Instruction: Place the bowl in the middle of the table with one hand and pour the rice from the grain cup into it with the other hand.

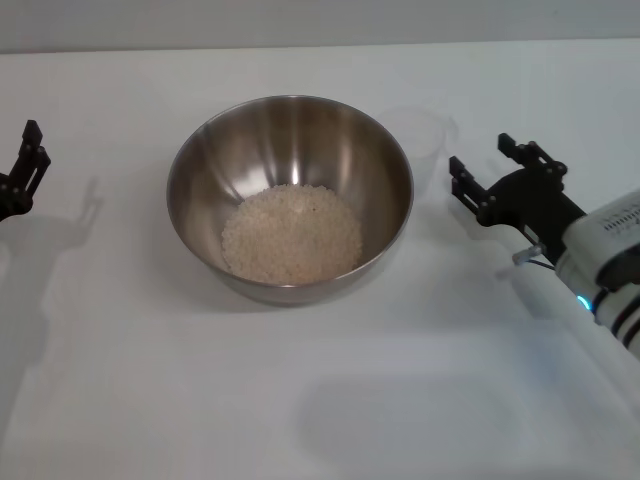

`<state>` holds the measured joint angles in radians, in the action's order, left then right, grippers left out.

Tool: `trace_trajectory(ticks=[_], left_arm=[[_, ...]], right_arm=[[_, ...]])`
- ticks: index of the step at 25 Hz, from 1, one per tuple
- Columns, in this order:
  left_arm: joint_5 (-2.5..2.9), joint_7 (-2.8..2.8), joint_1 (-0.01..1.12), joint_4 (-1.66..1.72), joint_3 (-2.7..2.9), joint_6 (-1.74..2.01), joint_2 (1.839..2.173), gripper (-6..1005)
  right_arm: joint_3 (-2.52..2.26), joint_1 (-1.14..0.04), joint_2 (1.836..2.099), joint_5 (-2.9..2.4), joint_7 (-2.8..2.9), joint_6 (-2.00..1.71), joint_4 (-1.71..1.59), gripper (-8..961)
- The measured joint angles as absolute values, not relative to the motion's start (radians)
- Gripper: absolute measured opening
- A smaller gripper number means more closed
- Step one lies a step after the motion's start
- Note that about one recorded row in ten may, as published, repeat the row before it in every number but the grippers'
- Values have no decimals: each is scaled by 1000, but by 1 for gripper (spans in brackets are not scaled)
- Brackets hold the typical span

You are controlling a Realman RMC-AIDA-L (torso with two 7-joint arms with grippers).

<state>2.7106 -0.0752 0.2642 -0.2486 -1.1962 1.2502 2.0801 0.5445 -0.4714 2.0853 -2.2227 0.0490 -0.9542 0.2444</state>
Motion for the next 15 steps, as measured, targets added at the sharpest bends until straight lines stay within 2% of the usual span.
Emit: trace_trajectory(ticks=[15], left_arm=[[2711,-75,259,-248,-1193,1250,2080,802]], right_arm=[[724,-247,2091,-2197,51,-1410,253,685]])
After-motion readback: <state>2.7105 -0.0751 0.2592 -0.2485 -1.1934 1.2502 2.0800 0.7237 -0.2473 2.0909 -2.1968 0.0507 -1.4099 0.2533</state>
